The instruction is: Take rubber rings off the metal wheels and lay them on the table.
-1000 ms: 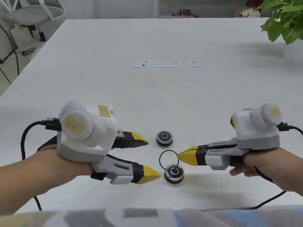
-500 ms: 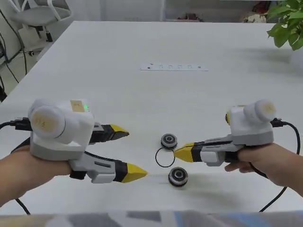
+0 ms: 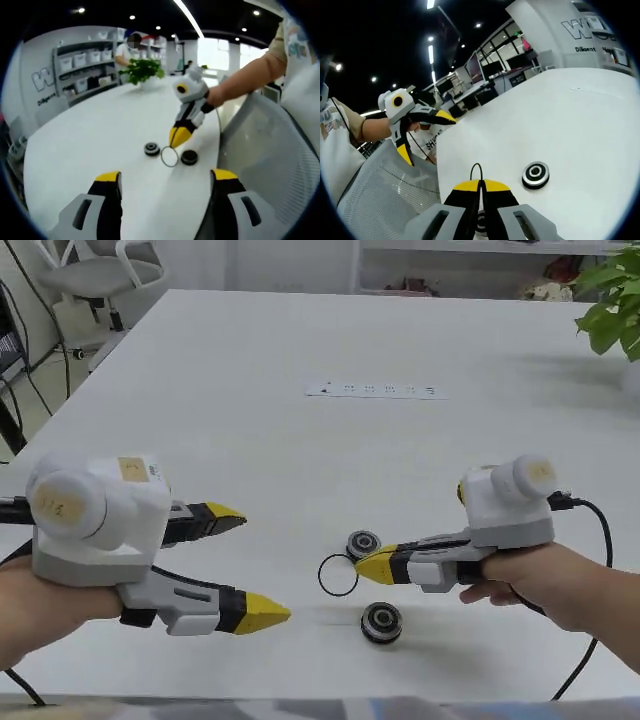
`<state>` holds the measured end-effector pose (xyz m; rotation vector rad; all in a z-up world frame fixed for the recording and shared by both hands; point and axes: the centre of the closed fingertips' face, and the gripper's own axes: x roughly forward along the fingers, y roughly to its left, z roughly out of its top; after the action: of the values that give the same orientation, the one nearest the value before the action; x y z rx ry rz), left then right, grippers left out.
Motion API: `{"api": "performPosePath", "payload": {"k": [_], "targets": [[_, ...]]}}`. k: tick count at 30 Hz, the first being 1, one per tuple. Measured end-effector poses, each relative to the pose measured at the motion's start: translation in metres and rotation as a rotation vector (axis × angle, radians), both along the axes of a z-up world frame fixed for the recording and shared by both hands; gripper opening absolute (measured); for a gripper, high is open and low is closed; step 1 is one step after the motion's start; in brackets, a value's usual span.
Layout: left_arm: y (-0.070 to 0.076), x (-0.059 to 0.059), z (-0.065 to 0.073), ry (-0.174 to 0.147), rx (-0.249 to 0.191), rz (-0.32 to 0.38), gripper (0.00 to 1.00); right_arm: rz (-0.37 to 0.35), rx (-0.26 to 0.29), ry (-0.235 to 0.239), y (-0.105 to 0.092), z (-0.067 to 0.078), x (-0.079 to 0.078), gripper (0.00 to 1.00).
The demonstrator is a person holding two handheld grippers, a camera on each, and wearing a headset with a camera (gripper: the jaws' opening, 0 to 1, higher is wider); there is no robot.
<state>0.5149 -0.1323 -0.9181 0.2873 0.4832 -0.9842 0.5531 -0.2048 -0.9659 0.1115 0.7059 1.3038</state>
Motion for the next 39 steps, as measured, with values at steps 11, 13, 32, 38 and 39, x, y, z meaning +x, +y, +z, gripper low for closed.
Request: {"api": "performPosePath", "payload": {"k": [11,13,32,38,39], "targets": [[0.015,-0.003,-0.004,0.015,-0.008,0.051,0.81,0.016,-0.035,0.006,0.012,-0.013,0.0,0.0],[0.017,-0.004,-0.005,0.017,-0.007,0.058,0.82,0.022,-0.044,0.007,0.014,-0.016,-0.002,0.0],[0.03,-0.007,-0.014,0.044,-0.012,0.103,0.85,0.034,-0.124,-0.018,0.021,-0.038,0.002,0.0],[0.031,-0.006,-0.013,0.047,-0.01,0.105,0.85,0.028,-0.131,-0.029,0.019,-0.039,0.004,0.06],[0.031,-0.006,-0.013,0.048,-0.01,0.105,0.85,0.026,-0.132,-0.03,0.018,-0.039,0.004,0.07]]}}
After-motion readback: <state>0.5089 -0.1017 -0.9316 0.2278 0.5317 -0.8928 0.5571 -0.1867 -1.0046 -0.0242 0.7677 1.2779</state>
